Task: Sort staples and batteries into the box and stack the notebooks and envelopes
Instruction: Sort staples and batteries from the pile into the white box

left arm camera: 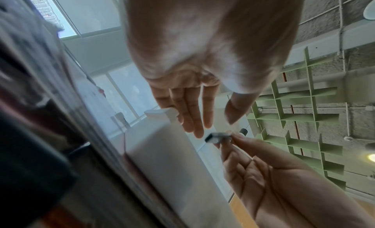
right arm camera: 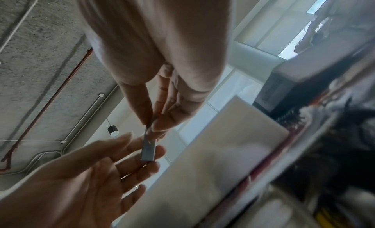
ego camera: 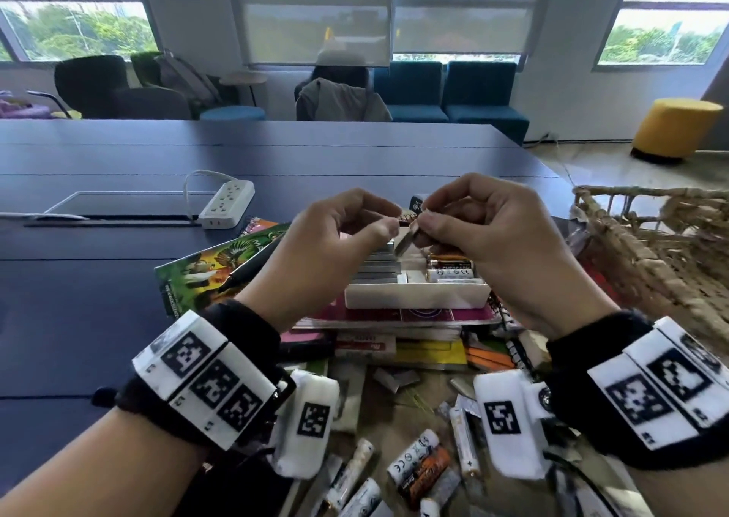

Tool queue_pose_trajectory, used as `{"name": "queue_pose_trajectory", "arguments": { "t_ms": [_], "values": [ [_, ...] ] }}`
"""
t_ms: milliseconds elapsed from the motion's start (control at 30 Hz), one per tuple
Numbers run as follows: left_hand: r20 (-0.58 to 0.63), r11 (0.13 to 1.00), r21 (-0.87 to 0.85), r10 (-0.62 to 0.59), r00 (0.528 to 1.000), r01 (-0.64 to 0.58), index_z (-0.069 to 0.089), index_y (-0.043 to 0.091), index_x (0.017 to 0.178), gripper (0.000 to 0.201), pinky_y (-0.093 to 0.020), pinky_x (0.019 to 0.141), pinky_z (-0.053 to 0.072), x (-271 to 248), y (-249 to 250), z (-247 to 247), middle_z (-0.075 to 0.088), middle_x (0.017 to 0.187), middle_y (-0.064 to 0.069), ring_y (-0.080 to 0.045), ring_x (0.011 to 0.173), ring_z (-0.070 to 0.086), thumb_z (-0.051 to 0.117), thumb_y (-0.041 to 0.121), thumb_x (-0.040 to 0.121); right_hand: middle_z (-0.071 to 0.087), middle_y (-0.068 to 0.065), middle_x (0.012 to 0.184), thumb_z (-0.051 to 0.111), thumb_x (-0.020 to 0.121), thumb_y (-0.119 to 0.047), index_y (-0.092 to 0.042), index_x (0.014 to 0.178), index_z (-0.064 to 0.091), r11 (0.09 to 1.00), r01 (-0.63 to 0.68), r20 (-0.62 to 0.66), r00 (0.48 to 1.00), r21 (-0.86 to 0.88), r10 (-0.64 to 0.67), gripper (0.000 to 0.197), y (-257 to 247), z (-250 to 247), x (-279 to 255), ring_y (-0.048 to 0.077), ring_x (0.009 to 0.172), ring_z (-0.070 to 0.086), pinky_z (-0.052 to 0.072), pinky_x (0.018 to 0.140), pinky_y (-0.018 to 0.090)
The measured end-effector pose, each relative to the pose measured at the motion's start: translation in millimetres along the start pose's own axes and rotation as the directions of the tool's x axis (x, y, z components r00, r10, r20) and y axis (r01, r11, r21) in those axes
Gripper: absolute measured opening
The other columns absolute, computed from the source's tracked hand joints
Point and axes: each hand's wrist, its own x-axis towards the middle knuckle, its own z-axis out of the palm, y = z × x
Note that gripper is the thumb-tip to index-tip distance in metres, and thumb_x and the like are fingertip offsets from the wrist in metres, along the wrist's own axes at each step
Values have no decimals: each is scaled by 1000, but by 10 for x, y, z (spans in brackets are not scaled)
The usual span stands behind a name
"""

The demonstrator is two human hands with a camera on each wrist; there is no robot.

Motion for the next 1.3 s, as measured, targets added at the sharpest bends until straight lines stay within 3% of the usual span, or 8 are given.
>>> {"name": "queue_pose_trajectory", "arguments": {
  "t_ms": [167, 300, 400, 700, 833, 933, 1167, 1300],
  "values": [
    [20, 996, 27, 83, 996, -83, 77, 15, 101, 10, -44, 88, 59, -2, 8, -7, 78, 91, 1, -16, 89, 74, 75, 21, 92, 77, 18, 86, 77, 84, 1, 1, 98, 71, 995, -44, 15, 999, 90, 42, 15, 51, 39, -41, 31, 84, 77, 62, 77, 30],
    [13, 993, 55, 107, 994, -108, 77, 11, 97, 11, -36, 82, 61, 27, -36, -66, 78, 86, 1, -15, 83, 74, 79, 18, 88, 77, 17, 87, 77, 84, 5, -1, 98, 72, 1000, -28, 1, 1000, 15, 28, 16, 90, 53, -30, 34, 86, 76, 63, 77, 31],
    [-12, 976, 183, 123, 992, -119, 77, 18, 93, 8, -37, 77, 59, 51, -89, -89, 76, 83, 6, -13, 79, 71, 81, 21, 87, 77, 7, 89, 77, 88, -2, -13, 102, 74, 983, -30, -36, 999, -181, 24, 19, 83, -17, 0, 25, 81, 76, 64, 77, 35],
    [-41, 912, 408, 70, 997, -47, 77, 31, 95, 15, -21, 67, 45, 63, -201, -85, 67, 75, 30, 0, 62, 56, 81, 19, 86, 72, -17, 79, 80, 85, -25, -32, 83, 77, 700, 92, 150, 988, -708, 22, 8, 35, -156, -34, -6, 80, 64, 46, 70, 7],
    [46, 895, 438, 70, 996, -83, 79, 42, 103, 21, -36, 89, 46, 33, -140, -50, 67, 103, 21, -6, 97, 56, 75, 25, 91, 71, -16, 79, 78, 85, -24, -34, 79, 76, 674, 113, 189, 981, -730, 40, 12, 32, -159, -31, -3, 80, 63, 44, 69, 15],
    [138, 843, 535, -11, 990, -65, 72, 49, 118, 24, -43, 107, 33, -8, -60, -7, 54, 122, 26, -7, 121, 37, 64, 41, 97, 70, -17, 80, 77, 86, -22, -34, 81, 77, 653, 134, 203, 979, -746, 30, 13, 21, -159, -29, -7, 80, 61, 41, 67, 6],
    [59, 834, 549, 16, 998, -46, 75, 47, 107, 16, -51, 105, 31, 4, -51, 32, 56, 117, 28, -9, 120, 42, 64, 43, 96, 69, -17, 77, 75, 87, -19, -31, 80, 76, 629, 209, 252, 967, -748, -22, 14, -97, -190, -45, -11, 79, 57, 38, 65, 1],
    [32, 860, 506, 62, 998, -70, 75, 46, 102, 11, -53, 103, 37, -7, -38, 38, 58, 108, 23, -10, 111, 48, 70, 41, 93, 66, -13, 68, 77, 87, -27, -30, 76, 74, 655, 254, 415, 904, -712, 100, 12, -339, -197, -113, 1, 62, 57, 44, 59, 13]
  ]
}}
